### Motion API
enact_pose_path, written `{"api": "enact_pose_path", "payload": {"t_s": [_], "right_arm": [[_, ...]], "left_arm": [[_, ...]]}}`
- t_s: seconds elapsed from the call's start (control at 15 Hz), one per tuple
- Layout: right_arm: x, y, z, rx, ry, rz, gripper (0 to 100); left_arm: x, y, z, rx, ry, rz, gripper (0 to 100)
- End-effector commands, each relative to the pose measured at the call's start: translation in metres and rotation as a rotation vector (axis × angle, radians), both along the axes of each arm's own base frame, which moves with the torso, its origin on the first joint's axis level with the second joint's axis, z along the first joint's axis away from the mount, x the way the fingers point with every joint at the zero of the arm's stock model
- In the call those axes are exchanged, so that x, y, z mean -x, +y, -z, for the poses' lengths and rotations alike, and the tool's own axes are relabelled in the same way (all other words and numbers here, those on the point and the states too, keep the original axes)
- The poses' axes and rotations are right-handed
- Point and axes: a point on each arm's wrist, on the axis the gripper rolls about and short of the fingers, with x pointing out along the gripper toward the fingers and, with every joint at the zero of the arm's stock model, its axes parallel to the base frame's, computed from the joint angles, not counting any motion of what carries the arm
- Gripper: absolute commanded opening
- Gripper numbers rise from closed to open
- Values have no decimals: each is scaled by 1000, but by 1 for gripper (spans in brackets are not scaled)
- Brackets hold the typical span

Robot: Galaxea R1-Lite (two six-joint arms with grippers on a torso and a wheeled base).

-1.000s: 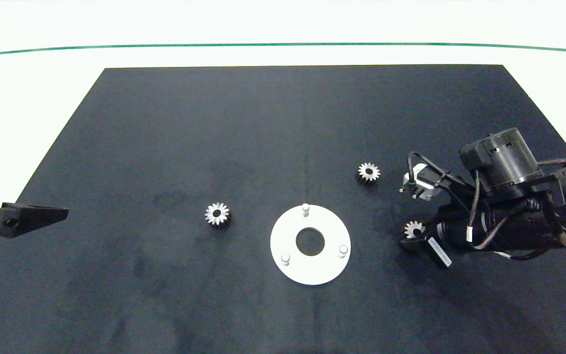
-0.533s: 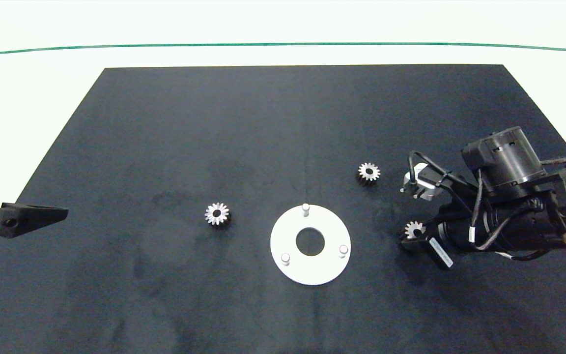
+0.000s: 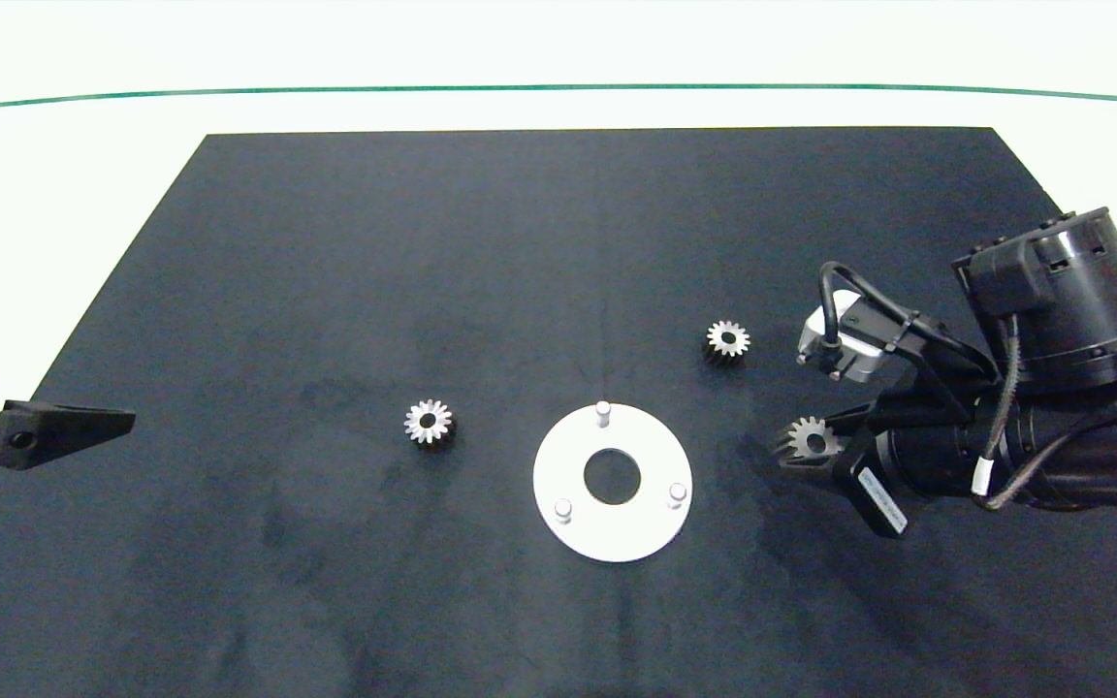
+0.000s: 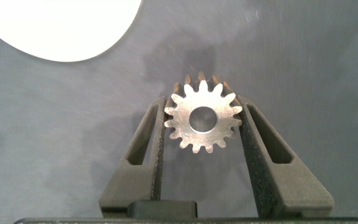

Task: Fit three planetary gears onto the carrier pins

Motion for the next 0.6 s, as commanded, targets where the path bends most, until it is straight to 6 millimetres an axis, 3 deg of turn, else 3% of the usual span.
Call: {"api": "enact_pose_path", "payload": {"t_s": [0.07, 0.6], "right_arm": [[9, 13, -16, -16, -56, -48, 0], [4, 44, -20, 8, -16, -115, 0]], "left_arm": [[-1, 0, 1, -2, 8, -1, 100], [-2, 1, 1, -2, 9, -4, 100]]}}
